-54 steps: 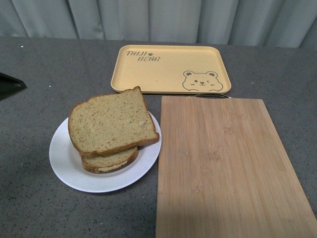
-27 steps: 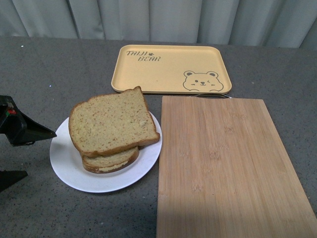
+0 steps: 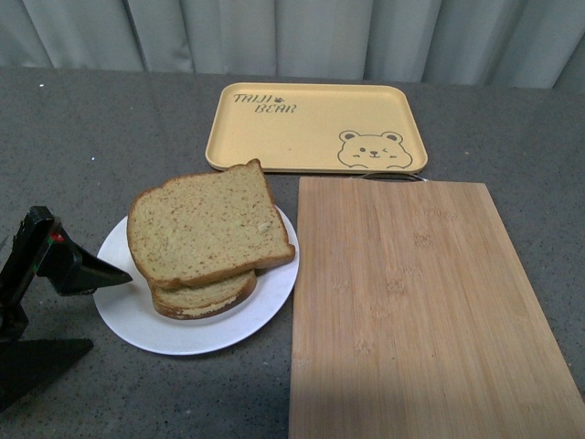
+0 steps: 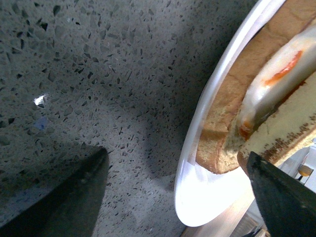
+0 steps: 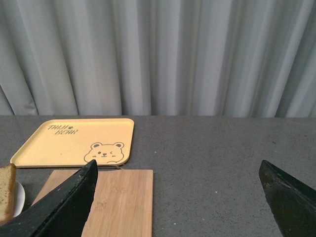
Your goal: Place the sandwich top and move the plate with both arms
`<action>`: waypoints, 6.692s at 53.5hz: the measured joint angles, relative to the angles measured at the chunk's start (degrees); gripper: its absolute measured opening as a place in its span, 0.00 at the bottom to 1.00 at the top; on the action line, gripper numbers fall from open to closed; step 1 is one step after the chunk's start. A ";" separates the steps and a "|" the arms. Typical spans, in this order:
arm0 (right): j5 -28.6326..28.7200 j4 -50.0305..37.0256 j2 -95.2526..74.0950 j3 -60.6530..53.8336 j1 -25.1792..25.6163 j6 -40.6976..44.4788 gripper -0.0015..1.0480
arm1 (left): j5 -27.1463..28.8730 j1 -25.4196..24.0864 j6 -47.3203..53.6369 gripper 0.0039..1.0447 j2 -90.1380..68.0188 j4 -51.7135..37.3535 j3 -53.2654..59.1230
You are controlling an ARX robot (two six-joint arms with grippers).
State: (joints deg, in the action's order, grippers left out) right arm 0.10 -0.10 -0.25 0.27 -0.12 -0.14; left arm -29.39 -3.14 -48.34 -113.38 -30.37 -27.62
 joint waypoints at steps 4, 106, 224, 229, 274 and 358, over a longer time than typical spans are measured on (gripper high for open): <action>0.00 0.00 0.00 0.00 0.00 0.00 0.91 | -0.22 0.22 -0.79 0.62 -1.31 0.00 -0.61; 0.02 0.00 0.00 0.00 0.00 0.00 0.91 | 7.43 20.02 -26.84 0.03 -31.36 5.64 -64.67; 0.00 0.00 0.00 0.00 0.00 0.02 0.91 | 29.40 3.26 47.87 0.03 72.32 -9.25 26.49; 0.00 0.00 0.00 0.00 0.00 0.02 0.91 | 29.40 3.26 47.87 0.03 76.70 -5.49 26.51; 0.00 0.00 0.00 0.00 0.00 0.02 0.91 | 29.40 3.26 47.87 0.03 99.84 16.61 26.56; 0.00 0.00 0.00 0.00 0.00 0.02 0.91 | 29.38 3.26 47.93 0.94 113.09 30.25 26.53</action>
State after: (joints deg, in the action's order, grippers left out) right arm 0.10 -0.10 -0.25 0.27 -0.12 -0.12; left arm -0.01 0.12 -0.40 -0.30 -0.12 -1.08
